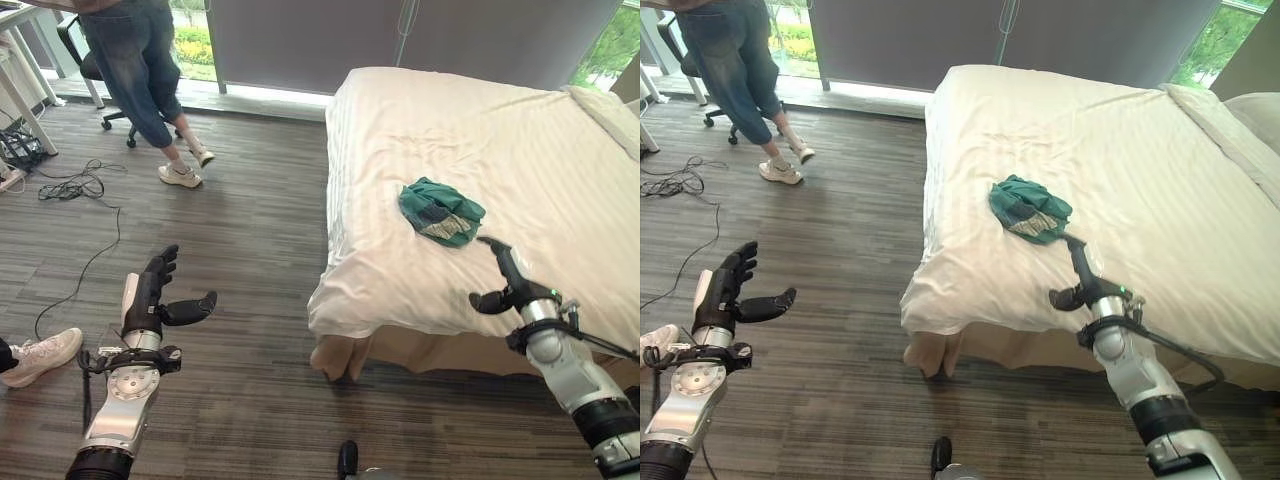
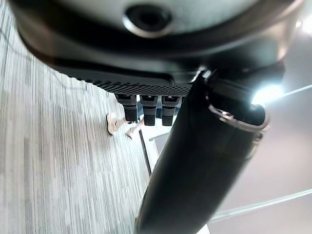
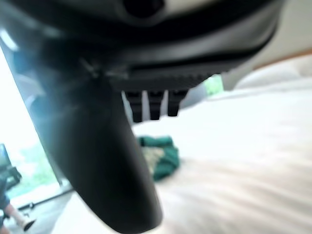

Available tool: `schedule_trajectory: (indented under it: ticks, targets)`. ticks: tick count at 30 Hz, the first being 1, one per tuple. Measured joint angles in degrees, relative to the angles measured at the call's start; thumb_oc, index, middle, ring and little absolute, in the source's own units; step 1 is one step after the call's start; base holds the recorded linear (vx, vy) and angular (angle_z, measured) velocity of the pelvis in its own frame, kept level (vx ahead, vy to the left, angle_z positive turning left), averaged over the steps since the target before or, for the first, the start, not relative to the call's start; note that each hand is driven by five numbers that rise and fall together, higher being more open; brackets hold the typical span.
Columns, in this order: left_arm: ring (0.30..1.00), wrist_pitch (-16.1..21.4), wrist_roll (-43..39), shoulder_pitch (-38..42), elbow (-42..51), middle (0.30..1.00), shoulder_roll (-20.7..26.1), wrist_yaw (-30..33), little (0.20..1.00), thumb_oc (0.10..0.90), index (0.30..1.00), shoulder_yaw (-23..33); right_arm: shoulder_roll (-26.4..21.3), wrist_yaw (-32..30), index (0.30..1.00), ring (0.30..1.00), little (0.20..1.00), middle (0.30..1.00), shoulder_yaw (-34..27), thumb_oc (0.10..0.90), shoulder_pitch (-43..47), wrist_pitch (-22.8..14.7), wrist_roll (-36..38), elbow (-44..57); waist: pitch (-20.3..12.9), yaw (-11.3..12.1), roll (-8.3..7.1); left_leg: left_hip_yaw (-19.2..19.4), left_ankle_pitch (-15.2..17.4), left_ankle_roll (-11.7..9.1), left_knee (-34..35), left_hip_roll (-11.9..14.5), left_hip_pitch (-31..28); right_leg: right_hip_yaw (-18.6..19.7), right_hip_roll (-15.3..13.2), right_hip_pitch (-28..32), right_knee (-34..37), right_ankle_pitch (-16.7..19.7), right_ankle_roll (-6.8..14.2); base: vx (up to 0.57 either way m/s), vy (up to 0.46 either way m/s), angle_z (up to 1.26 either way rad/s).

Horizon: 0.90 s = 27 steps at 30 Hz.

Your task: Pick up bed clothes into laundry basket.

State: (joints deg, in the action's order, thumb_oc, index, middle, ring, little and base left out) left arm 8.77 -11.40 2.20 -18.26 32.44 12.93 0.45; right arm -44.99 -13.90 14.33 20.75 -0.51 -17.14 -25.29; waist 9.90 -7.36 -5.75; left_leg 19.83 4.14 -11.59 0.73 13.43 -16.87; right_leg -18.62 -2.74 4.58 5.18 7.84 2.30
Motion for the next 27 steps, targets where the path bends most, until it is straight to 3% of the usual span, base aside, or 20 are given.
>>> schedule_trajectory:
  ticks: [1,2,3,4,5,6,7,11,12,13,14,15,16,17,18,20,21,23,25,27]
  targets:
    - [0.900,0.0,-0.4,0.2,0.1,0.900,0.5,0.0,0.900,0.800,0.900,0.6,0.0,0.0,0.900,0.900,0.900,0.900,0.5,0.800,0.4,-0.1,-0.1,0.7,0.1,0.7,-1.71,-1.0,1.6,-2.1,-6.0,0.8,2.5,-0.5,-0.1,0.3,-0.2,-2.1,-0.2,0.26,-0.359,-0.21]
    - [0.900,0.0,-1.1,0.4,0.1,0.900,0.9,0.1,0.900,0.800,0.900,2.3,0.0,0.1,0.900,0.900,0.900,0.900,1.2,0.800,1.4,-0.7,-0.4,1.7,0.3,1.9,-3.79,-2.3,2.8,-3.4,-17.8,3.0,7.9,-0.6,-0.4,0.4,0.1,-2.8,-2.1,0.31,-0.322,-0.21]
    - [0.900,-0.1,-2.0,0.2,0.0,0.900,0.9,0.2,0.900,0.800,0.900,3.2,0.0,0.1,0.900,0.900,0.900,0.900,1.3,0.800,2.2,-1.1,-0.6,2.5,0.3,2.9,-4.22,-3.6,2.9,-3.3,-24.2,4.5,10.7,-1.4,0.0,0.8,0.1,-3.5,-2.5,0.26,-0.282,-0.28]
    - [0.900,-0.1,-2.1,0.2,0.0,0.900,0.8,0.2,0.900,0.800,0.900,4.0,-0.3,0.1,0.900,0.900,0.900,0.900,1.1,0.800,3.5,-1.2,-0.7,3.1,0.3,3.6,-4.29,-4.7,2.9,-3.3,-30.8,6.4,13.7,-1.5,0.8,0.9,0.1,-2.3,-4.8,0.25,-0.167,-0.19]
    - [0.900,-0.1,-2.3,0.3,-0.2,0.900,0.0,0.5,0.900,0.800,0.900,4.7,-0.3,-0.2,0.900,0.900,0.900,0.900,1.3,0.800,6.6,-1.3,-1.0,3.2,1.2,4.4,-3.25,-8.2,0.4,-3.1,-41.6,9.5,19.7,-1.1,2.6,1.8,0.2,-3.9,-6.6,0.24,-0.064,-0.17]
    - [0.900,-0.1,-2.6,0.3,-0.1,0.900,-0.4,0.5,0.900,0.800,0.900,4.7,-0.4,-0.2,0.900,0.900,0.900,0.900,1.4,0.800,7.8,-1.3,-1.1,3.3,1.2,4.7,-3.36,-8.1,-0.1,-3.4,-45.0,10.6,21.5,-1.1,3.0,2.0,0.5,-3.7,-6.9,0.30,0.022,-0.09]
    - [0.900,-0.1,-3.3,0.2,-0.2,0.900,-0.6,0.3,0.900,0.800,0.900,4.2,-0.5,-0.6,0.900,0.900,0.900,0.900,1.6,0.800,9.6,-1.4,-1.3,3.5,1.9,5.7,-3.08,-7.4,0.4,-2.9,-44.7,11.4,25.1,-0.3,2.6,2.3,0.5,-4.7,-6.9,0.30,0.088,-0.09]
    - [0.900,-0.1,-4.3,0.1,0.2,0.900,-1.0,-0.1,0.900,0.800,0.900,1.9,-2.3,-0.6,0.900,0.900,0.900,0.900,4.5,0.800,13.2,-1.1,-1.7,0.4,4.3,6.7,-1.82,-0.2,-4.6,-2.4,-14.1,5.6,24.3,0.0,1.0,2.8,0.6,-5.4,-6.0,0.32,0.183,-0.03]
    - [0.900,-0.1,-4.3,0.5,0.2,0.900,-1.1,-0.3,0.900,0.800,0.900,1.6,-3.3,-0.1,0.900,0.900,0.900,0.900,5.9,0.800,13.2,-1.2,-1.8,-1.6,4.4,6.4,-1.09,1.6,-8.9,-1.4,-3.9,3.1,23.2,-0.8,0.6,3.2,0.6,-6.1,-5.0,0.32,0.143,0.21]
    - [0.900,0.0,-4.2,1.0,0.1,0.900,-1.2,-0.2,0.900,0.800,0.900,1.6,-3.9,0.1,0.900,0.900,0.900,0.900,6.5,0.800,13.1,-0.9,-1.9,-4.1,4.7,6.6,0.26,2.8,-12.8,-1.3,1.1,1.5,23.7,-1.4,0.7,4.1,0.6,-6.7,-4.0,0.36,0.129,0.18]
    - [0.900,0.0,-4.3,1.0,0.1,0.900,-1.2,0.1,0.900,0.800,0.900,1.6,-4.0,0.1,0.900,0.900,0.900,0.900,6.5,0.800,12.9,-0.7,-1.9,-5.3,4.7,6.4,1.00,3.5,-13.8,-0.7,1.7,1.2,23.3,-1.5,0.9,4.7,0.6,-6.9,-3.6,0.38,0.122,-0.03]
    - [0.900,-1.0,-4.2,0.7,1.1,0.900,-1.2,0.4,0.900,0.800,0.900,1.8,-4.1,0.4,0.900,0.900,0.900,0.900,6.3,0.800,11.6,-0.2,-2.0,-6.3,4.3,6.6,2.11,6.2,-15.4,1.9,2.1,1.4,22.3,-1.1,0.9,6.0,0.6,-8.0,-1.7,0.37,0.051,-0.04]
    - [0.900,-1.5,-4.2,0.7,2.3,0.900,-1.0,0.4,0.900,0.800,0.900,2.1,-4.0,0.6,0.900,0.900,0.900,0.900,6.3,0.800,10.2,0.1,-2.0,-6.3,4.1,6.8,1.52,6.2,-15.3,6.3,3.2,-0.3,21.1,-0.6,0.0,6.7,0.6,-7.9,-1.0,0.32,0.034,-0.18]
    - [0.900,-1.9,-3.8,-2.3,8.2,0.900,-0.5,0.0,0.900,0.800,0.900,4.3,-4.0,1.2,0.900,0.900,0.900,0.900,6.3,0.800,8.1,0.0,-2.3,-5.1,3.5,7.7,-0.53,6.5,-13.9,8.8,4.4,-3.0,19.6,-0.1,-1.9,7.1,0.6,-8.1,-0.2,0.24,0.049,-0.13]
    - [0.900,-1.5,-2.8,-4.5,12.3,0.900,-0.6,-0.1,0.900,0.800,0.900,6.0,-4.1,1.3,0.900,0.900,0.900,0.900,6.0,0.800,6.8,-0.4,-2.6,-4.7,3.0,7.3,-1.35,6.5,-13.8,10.3,4.4,-3.9,19.3,-0.2,-2.8,7.4,0.5,-7.3,1.0,0.19,0.104,-0.04]
    - [0.900,-0.9,-1.8,-6.9,17.5,0.900,-0.1,-1.1,0.900,0.800,0.900,7.4,-4.0,1.7,0.900,0.900,0.900,0.900,5.6,0.800,4.3,-0.2,-3.7,-4.8,3.5,7.5,-0.31,5.9,-13.5,14.4,4.4,-3.8,17.0,-0.5,-3.9,5.7,-8.7,-6.6,3.2,0.11,0.097,0.11]
    - [0.900,-0.7,-1.8,-7.2,18.0,0.900,0.4,-1.1,0.900,0.800,0.900,7.4,-4.0,1.9,0.900,0.900,0.900,0.900,5.7,0.800,4.3,-0.3,-3.9,-5.6,3.8,7.6,0.36,5.8,-12.5,15.6,4.4,-3.4,15.9,-0.6,-5.2,2.4,-16.9,-7.9,5.2,0.14,-0.005,-0.01]
    - [0.900,-0.4,-1.5,-7.2,18.0,0.900,1.6,-1.1,0.900,0.800,0.900,7.5,-4.0,1.9,0.900,0.900,0.900,0.900,5.7,0.800,5.2,-0.9,-4.1,-6.9,3.8,7.1,0.24,5.9,-11.1,15.5,4.3,-4.3,15.0,-0.4,-9.1,-3.8,-25.9,-12.5,7.6,0.16,-0.082,0.10]
    - [0.900,-0.4,-1.5,-7.1,18.0,0.900,1.9,-1.4,0.900,0.800,0.900,7.6,-4.1,1.8,0.900,0.900,0.900,0.900,5.3,0.800,6.9,-0.9,-4.0,-8.3,3.9,6.3,0.25,5.1,-10.3,16.0,4.3,-4.9,15.0,-0.3,-9.8,-5.7,-17.5,-11.2,6.7,0.22,-0.154,0.25]
    - [0.900,0.5,-2.1,-8.3,17.3,0.900,2.3,-3.3,0.900,0.800,0.900,7.8,-4.4,1.8,0.900,0.900,0.900,0.900,5.0,0.800,8.1,-1.4,-4.0,-10.0,3.9,5.7,0.14,4.0,-8.2,15.0,4.4,-5.3,14.8,2.0,-10.1,-6.5,-0.1,-4.9,7.1,0.14,-0.186,0.29]
